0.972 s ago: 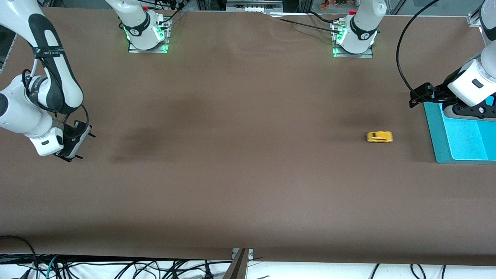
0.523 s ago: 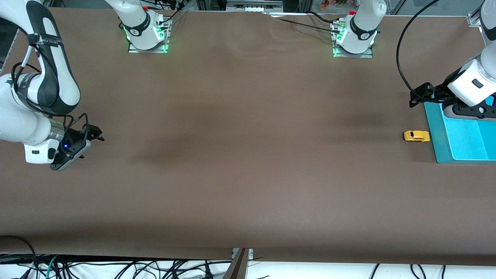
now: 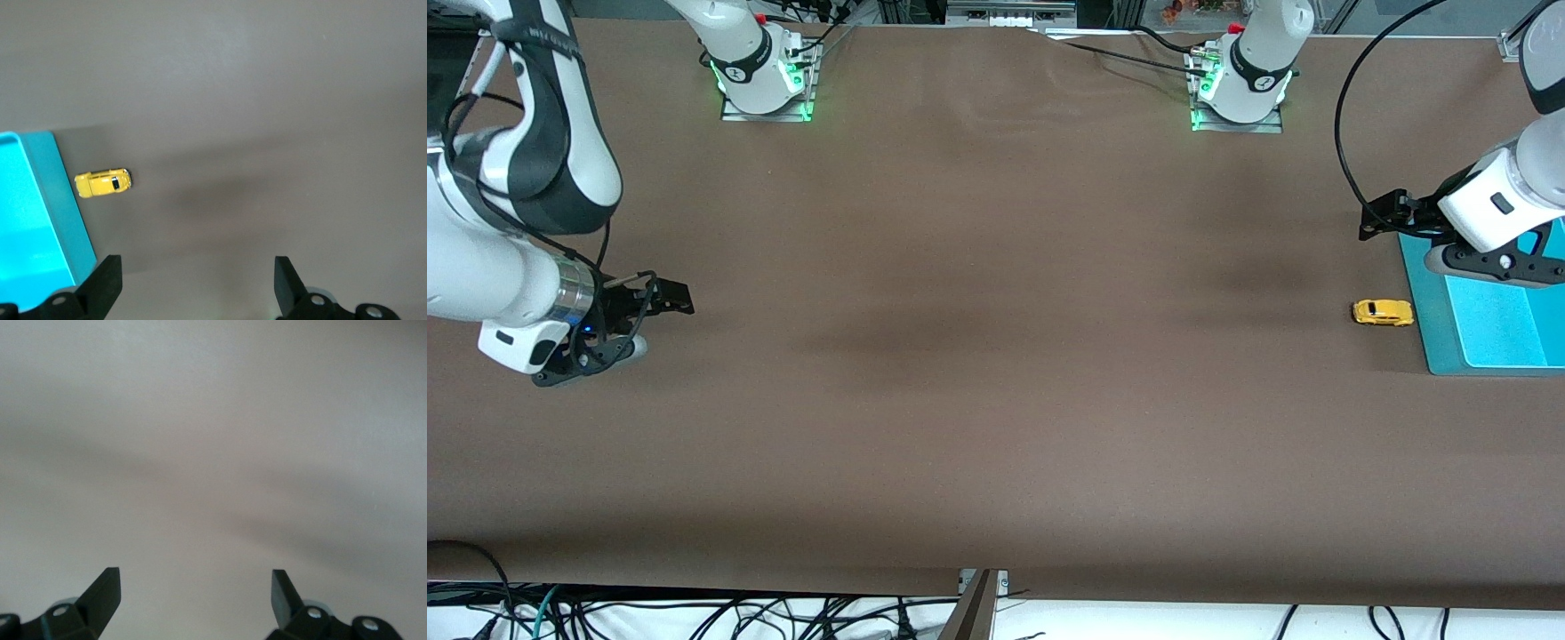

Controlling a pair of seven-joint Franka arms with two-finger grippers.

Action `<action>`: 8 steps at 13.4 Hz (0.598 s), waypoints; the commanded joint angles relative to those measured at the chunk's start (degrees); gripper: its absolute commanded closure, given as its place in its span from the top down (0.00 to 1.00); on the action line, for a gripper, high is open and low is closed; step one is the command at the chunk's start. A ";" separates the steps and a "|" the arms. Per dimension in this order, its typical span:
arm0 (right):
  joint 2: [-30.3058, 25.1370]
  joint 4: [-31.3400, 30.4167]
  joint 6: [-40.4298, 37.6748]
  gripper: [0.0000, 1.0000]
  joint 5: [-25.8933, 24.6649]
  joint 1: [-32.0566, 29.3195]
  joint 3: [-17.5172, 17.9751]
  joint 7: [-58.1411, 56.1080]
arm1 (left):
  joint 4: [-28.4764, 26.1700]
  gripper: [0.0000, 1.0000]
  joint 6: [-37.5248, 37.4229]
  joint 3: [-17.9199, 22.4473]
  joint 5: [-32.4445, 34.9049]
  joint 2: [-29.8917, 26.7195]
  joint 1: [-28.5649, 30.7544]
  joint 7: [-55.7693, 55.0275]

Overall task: Wind and store yellow beetle car
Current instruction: 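Lower the left gripper to the car while the right gripper retracts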

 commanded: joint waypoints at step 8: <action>-3.43 13.15 -13.93 1.00 -1.70 -0.53 -4.86 3.31 | -2.26 1.00 8.18 -0.06 3.00 13.05 14.76 48.35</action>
